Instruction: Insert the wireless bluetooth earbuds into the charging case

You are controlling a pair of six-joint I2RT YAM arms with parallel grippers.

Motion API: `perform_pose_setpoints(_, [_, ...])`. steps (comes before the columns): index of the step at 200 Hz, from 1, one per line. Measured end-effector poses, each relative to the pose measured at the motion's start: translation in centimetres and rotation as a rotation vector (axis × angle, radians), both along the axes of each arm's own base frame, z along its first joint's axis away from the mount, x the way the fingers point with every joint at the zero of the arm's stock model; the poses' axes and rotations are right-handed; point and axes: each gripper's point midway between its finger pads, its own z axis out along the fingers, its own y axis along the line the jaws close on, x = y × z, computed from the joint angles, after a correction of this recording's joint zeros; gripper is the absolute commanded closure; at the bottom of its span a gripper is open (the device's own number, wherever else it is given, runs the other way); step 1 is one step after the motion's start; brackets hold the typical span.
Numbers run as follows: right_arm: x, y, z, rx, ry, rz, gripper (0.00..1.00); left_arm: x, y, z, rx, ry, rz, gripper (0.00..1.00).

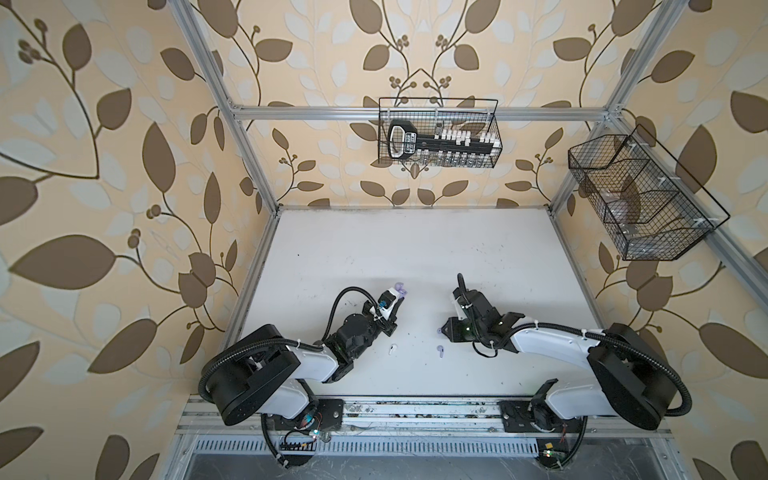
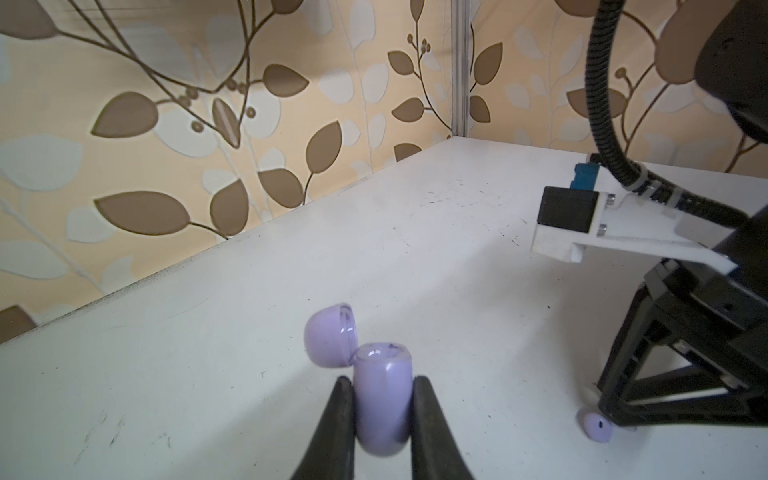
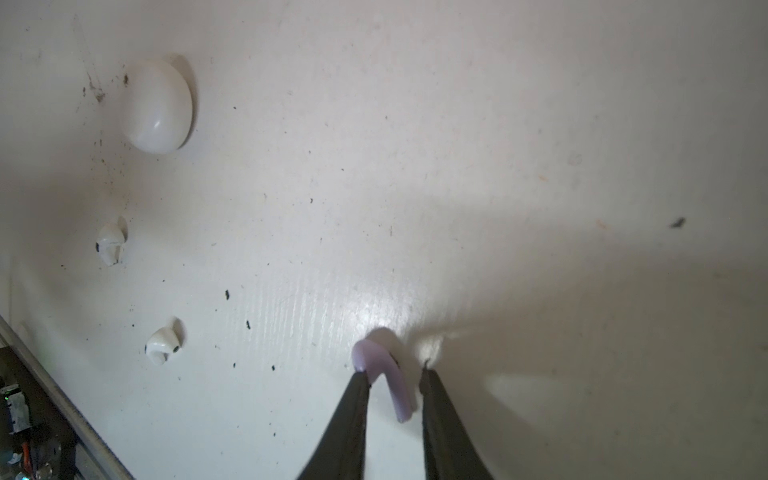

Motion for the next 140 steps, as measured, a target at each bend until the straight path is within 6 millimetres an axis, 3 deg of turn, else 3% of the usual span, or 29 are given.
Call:
perform_pose_setpoints(58, [0.2,1.6,-0.3,-0.032,-0.003,0.064,0.74,0.0,0.0,0.0,0.001,0.0,0.0,1.0])
perform_pose_setpoints(140, [1.1,2.2,-0.4,-0.086,-0.02,0.103,0.74,0.0,0.0,0.0,0.001,0.0,0.0,1.0])
